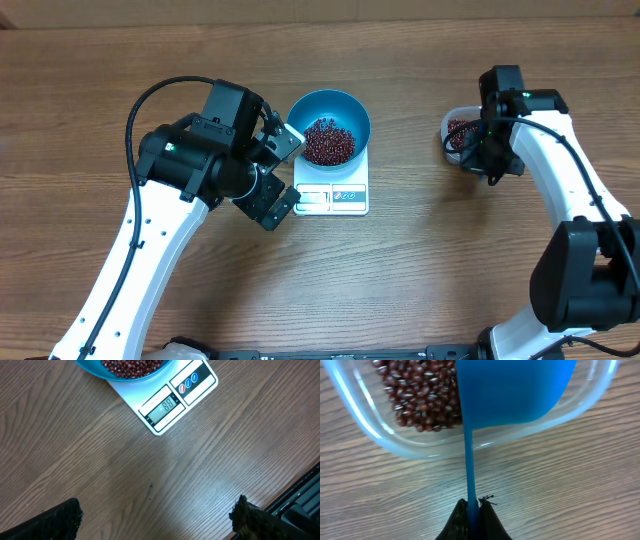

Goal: Scoop item into bowl and weigh 150g on scale
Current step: 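Lower the scoop into the bean tub with the right gripper, then drag the scoop through the beans in the tub with the right gripper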

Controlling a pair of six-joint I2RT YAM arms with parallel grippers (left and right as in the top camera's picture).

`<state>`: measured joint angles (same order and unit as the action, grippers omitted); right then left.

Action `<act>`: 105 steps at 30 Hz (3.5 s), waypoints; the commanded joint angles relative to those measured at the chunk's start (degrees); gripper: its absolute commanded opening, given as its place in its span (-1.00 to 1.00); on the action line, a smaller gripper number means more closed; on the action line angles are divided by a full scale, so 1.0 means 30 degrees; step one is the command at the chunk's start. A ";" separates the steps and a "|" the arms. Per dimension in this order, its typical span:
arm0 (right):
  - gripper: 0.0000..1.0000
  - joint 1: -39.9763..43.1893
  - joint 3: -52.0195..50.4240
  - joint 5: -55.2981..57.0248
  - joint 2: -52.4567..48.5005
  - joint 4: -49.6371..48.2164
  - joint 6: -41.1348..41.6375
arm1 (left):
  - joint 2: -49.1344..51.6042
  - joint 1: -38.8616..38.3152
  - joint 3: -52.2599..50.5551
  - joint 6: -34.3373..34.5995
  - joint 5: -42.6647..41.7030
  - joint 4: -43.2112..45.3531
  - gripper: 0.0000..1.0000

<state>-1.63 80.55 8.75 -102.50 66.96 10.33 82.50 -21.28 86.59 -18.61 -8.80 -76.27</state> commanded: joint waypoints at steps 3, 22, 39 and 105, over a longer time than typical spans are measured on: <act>-0.93 -0.0954 0.0029 -0.0459 -0.0058 -0.0138 -0.0117 | -0.0255 0.0087 -0.0066 -0.0430 -0.0299 0.0007 0.99; -0.93 -0.1173 0.0029 -0.3861 -0.0058 -0.0415 -0.0197 | -0.0255 0.0087 -0.0066 -0.0430 -0.0291 0.0007 0.99; -0.93 -0.1137 0.0029 -0.6251 -0.0058 -0.0882 -0.0262 | -0.0255 0.0087 -0.0066 -0.0430 -0.0299 0.0007 0.99; -0.93 0.6375 0.0029 -1.3624 -0.0058 -0.0568 -0.5639 | -0.0255 0.0087 -0.0066 -0.0430 -0.0299 0.0007 0.99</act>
<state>17.28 80.51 -30.06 -102.63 65.34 -3.46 82.50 -21.28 86.59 -18.61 -8.80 -76.29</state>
